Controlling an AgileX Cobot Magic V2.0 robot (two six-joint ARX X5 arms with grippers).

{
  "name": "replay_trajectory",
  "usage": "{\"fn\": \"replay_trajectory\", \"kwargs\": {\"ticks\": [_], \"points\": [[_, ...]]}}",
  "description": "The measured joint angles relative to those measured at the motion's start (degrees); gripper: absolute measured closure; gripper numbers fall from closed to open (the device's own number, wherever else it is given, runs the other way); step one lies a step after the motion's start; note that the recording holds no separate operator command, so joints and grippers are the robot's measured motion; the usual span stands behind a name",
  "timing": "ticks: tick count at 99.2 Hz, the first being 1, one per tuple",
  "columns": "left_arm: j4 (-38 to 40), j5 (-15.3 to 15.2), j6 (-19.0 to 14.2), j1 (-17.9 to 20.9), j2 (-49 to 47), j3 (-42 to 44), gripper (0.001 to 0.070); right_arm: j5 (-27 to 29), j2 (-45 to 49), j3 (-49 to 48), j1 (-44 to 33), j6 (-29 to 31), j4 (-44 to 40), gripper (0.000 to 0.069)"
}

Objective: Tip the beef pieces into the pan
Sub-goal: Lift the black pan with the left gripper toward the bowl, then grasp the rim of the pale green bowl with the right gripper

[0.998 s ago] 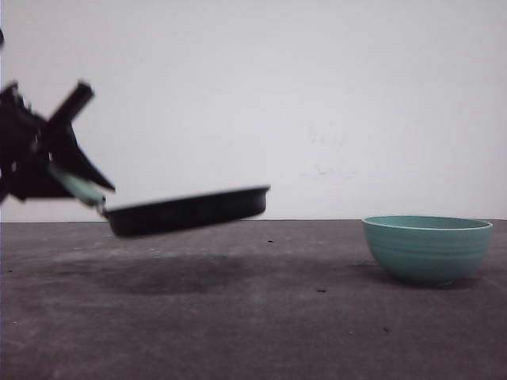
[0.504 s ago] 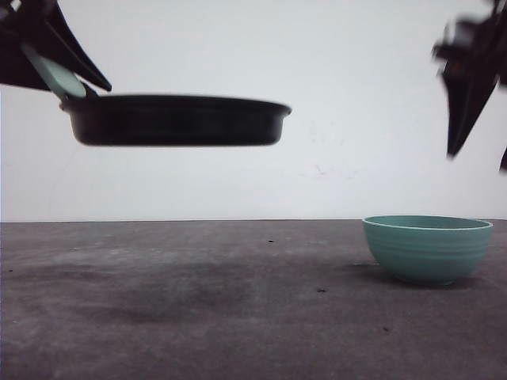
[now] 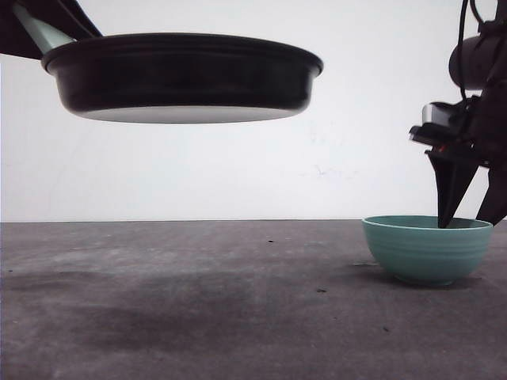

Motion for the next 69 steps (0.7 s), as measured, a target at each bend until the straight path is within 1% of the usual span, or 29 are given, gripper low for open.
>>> {"fn": "replay_trajectory", "kwargs": {"ticks": [8, 22, 29, 41, 49, 62, 69], "points": [[0.0, 0.0, 0.0, -0.5, 0.0, 0.0, 0.0674, 0.0, 1.5, 0.0, 0.0, 0.5, 0.6, 0.0461], [0.0, 0.0, 0.0, -0.8, 0.0, 0.0, 0.0674, -0.5, 2.7, 0.0, 0.0, 1.1, 1.4, 0.0609], [0.0, 0.0, 0.0, -0.8, 0.0, 0.0, 0.0674, -2.6, 2.7, 0.0, 0.0, 1.1, 2.2, 0.0648], [-0.1, 0.0, 0.0, -0.8, 0.0, 0.0, 0.0674, -4.7, 2.7, 0.0, 0.0, 1.2, 2.6, 0.0666], [0.0, 0.0, 0.0, -0.8, 0.0, 0.0, 0.0674, -5.1, 2.7, 0.0, 0.0, 1.2, 2.5, 0.0667], [0.0, 0.0, 0.0, -0.8, 0.0, 0.0, 0.0674, -8.8, 2.7, 0.0, 0.0, 1.0, 2.6, 0.0667], [-0.1, 0.0, 0.0, -0.8, 0.0, 0.0, 0.0674, -9.4, 2.7, 0.0, 0.0, 0.8, 2.6, 0.0667]]}}
